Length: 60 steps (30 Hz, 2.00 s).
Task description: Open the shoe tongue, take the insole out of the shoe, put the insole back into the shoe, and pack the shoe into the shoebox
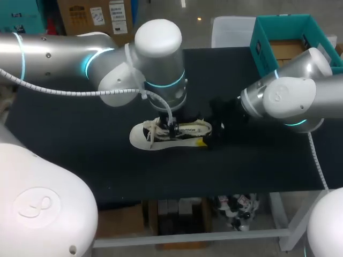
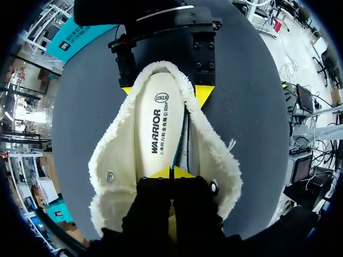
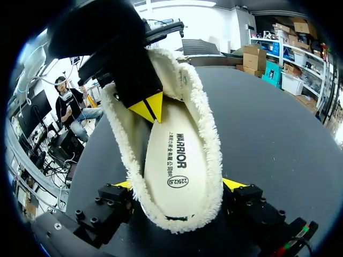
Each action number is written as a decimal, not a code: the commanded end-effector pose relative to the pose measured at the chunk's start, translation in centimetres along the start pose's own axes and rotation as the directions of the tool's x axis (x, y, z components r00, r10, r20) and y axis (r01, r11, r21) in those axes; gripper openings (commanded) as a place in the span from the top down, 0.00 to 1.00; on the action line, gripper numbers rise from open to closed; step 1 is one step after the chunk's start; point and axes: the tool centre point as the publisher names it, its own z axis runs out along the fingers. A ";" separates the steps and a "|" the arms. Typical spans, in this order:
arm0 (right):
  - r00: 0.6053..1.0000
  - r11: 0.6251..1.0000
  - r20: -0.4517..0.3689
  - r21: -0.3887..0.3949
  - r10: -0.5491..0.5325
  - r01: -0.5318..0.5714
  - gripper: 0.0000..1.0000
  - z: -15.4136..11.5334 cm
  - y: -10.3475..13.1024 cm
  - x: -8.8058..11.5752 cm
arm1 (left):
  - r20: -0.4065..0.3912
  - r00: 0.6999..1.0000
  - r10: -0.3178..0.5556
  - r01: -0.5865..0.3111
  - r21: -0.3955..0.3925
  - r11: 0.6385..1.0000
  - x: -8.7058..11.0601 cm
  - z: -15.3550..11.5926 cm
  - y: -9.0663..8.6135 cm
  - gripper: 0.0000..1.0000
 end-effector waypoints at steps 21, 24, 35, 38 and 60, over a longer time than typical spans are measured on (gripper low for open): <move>1.000 1.000 -0.005 0.000 -0.001 0.001 1.00 0.4 -0.2 0.1 | -0.065 0.998 0.000 0.015 0.239 0.971 -1.5 -3.2 -1.2 1.00; 1.000 1.000 -0.005 0.000 -0.001 0.001 1.00 0.4 -0.2 0.1 | -0.068 0.998 0.015 0.003 0.265 0.964 -1.6 -3.7 -1.1 1.00; 1.000 1.000 -0.005 0.000 -0.001 0.001 1.00 0.4 -0.2 0.1 | -0.066 0.995 0.074 -0.045 0.365 0.930 -1.5 -5.9 -1.3 1.00; 1.000 1.000 -0.005 0.000 -0.001 0.001 1.00 0.4 -0.2 0.1 | -0.067 0.994 0.086 -0.053 0.397 0.916 -1.6 -6.4 -1.4 1.00; 1.000 1.000 -0.005 0.000 -0.001 0.001 1.00 0.4 -0.2 0.1 | -0.086 0.988 0.132 -0.080 0.449 0.890 -1.5 -6.4 -2.9 1.00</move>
